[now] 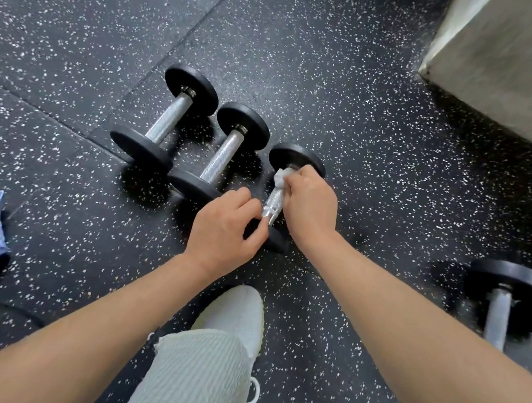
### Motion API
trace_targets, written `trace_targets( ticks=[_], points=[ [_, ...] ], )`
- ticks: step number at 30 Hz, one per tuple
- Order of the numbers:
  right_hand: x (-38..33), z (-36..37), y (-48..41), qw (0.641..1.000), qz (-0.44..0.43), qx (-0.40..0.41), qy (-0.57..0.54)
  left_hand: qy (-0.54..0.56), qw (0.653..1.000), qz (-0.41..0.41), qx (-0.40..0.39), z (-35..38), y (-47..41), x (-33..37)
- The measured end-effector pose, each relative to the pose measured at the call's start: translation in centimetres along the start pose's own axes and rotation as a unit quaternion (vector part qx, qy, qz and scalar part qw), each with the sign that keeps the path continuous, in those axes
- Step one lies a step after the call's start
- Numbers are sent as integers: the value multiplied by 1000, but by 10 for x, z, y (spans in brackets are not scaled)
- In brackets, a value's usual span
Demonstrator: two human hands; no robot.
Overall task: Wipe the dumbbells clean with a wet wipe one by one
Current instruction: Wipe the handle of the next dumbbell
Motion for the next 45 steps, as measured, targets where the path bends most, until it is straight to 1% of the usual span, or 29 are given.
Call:
trace_targets(
  ticks=[4, 6, 10, 12, 15, 17, 19, 21, 24, 25, 26, 28, 31, 33, 35, 39, 41, 44, 45],
  points=[
    [-11, 2, 16, 998, -47, -23, -24, 7, 1000, -6, 7, 0, 1, -1],
    [-6, 3, 6, 999, -33, -24, -32, 8, 1000, -5, 7, -1, 1, -1],
    [6, 4, -19, 998, 29, -26, -56, 6, 1000, 0, -1, -1, 2, 1],
    [6, 1, -16, 997, 38, -22, -65, 9, 1000, -3, -5, -1, 2, 0],
    [-5, -4, 7, 996, -3, -13, -92, 17, 1000, -4, -10, -1, 3, 0],
    [-12, -2, 22, 992, -33, -30, -117, 25, 1000, -3, -11, -4, 3, 1],
    [-8, 2, 22, 990, -35, -43, -132, 31, 999, -4, -15, -5, 4, 2],
    [1, 2, 11, 990, -5, -43, -137, 33, 999, 0, -17, -5, 5, 5],
    [19, -2, -8, 981, 77, -20, -176, 35, 999, 1, -30, -4, 6, 7],
    [20, -1, -9, 978, 91, -23, -187, 37, 999, -3, -30, -4, 5, 7],
    [19, 0, -9, 976, 93, -38, -194, 39, 999, -10, -29, -4, 5, 6],
    [11, 6, 0, 971, 75, -95, -206, 42, 999, -23, -25, -3, 3, 3],
    [-4, 13, 20, 955, 12, -192, -225, 48, 998, -30, -23, -3, 2, 0],
    [-5, 11, 22, 957, -14, -193, -216, 58, 998, -22, -32, -3, 4, 3],
    [3, 7, 14, 969, -13, -161, -185, 69, 997, -11, -43, -1, 7, 9],
    [18, 5, 0, 977, 47, -112, -178, 80, 995, 0, -59, 3, 8, 13],
    [12, 7, 6, 976, 34, -134, -168, 89, 994, -11, -59, 6, 9, 10],
    [-3, 12, 20, 958, -17, -220, -184, 100, 993, -22, -60, 6, 7, 6],
    [-4, 13, 22, 956, -31, -229, -179, 103, 992, -23, -63, 7, 6, 6]
  ],
)
Point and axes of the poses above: each hand's wrist, its own y-axis away from the middle knuckle, its own z-axis out of the palm, x = y × z, the point moved 7 cm from there along -y, towards the middle knuckle, and after that the axes turned 8 degrees about -z, right-handed, at the moved point
